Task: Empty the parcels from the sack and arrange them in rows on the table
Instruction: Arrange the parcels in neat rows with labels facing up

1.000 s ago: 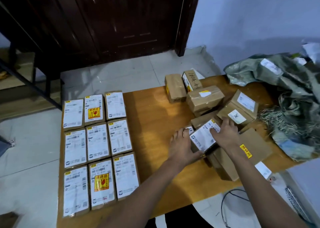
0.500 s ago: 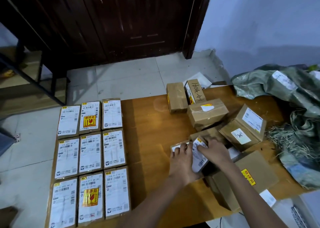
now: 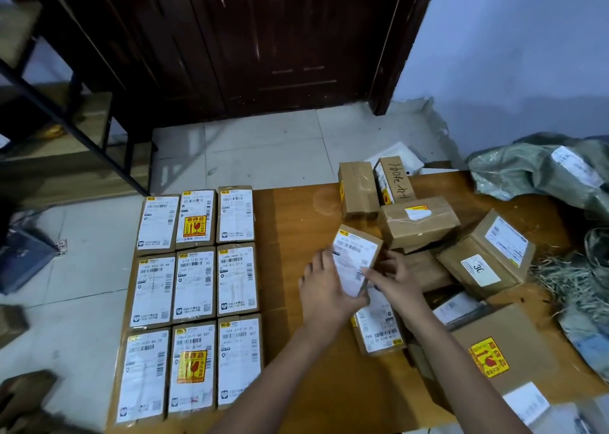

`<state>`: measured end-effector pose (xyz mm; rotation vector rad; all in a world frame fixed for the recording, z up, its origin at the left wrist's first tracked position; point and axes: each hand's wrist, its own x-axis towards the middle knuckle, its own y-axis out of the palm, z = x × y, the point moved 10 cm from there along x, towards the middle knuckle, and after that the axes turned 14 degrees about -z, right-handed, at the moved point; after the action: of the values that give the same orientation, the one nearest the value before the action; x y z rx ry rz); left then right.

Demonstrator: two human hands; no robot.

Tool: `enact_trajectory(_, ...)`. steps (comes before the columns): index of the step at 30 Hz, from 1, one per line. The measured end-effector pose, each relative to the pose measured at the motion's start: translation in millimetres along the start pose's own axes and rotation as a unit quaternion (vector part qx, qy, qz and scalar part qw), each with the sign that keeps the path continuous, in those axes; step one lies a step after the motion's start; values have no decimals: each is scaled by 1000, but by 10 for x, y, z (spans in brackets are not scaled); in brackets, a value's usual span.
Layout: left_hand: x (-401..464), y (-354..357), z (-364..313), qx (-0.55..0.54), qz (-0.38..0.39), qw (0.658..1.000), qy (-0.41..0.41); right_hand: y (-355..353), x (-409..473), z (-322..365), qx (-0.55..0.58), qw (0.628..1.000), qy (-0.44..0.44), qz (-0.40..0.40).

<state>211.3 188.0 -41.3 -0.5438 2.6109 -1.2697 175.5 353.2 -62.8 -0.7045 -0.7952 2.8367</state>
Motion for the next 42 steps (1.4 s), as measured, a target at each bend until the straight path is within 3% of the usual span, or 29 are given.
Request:
enact_trajectory(5,109,-264,260,-16,-42,998,-50,479,-166,16,104,993,45,45)
enact_trajectory(9,182,-336,469,-57,-23,997,-48,673,-124,146,120,990,43,65)
enact_trajectory(15,375,-575,808,-73,-23,995,-61,886,26,271,51,995,23,78)
enact_trajectory(31,1152,-1865,2659,84,-187,966,-158,1930,745,888,-26,993,-18,111)
enact_trajectory(37,1216,-1906,3100,119,-163,958,-203,2170,935,819,-27,992,-5,126)
enact_trajectory(42,1201,-1747,3178,131,-130,968,-170,2195,937,805,-28,993,-19,111)
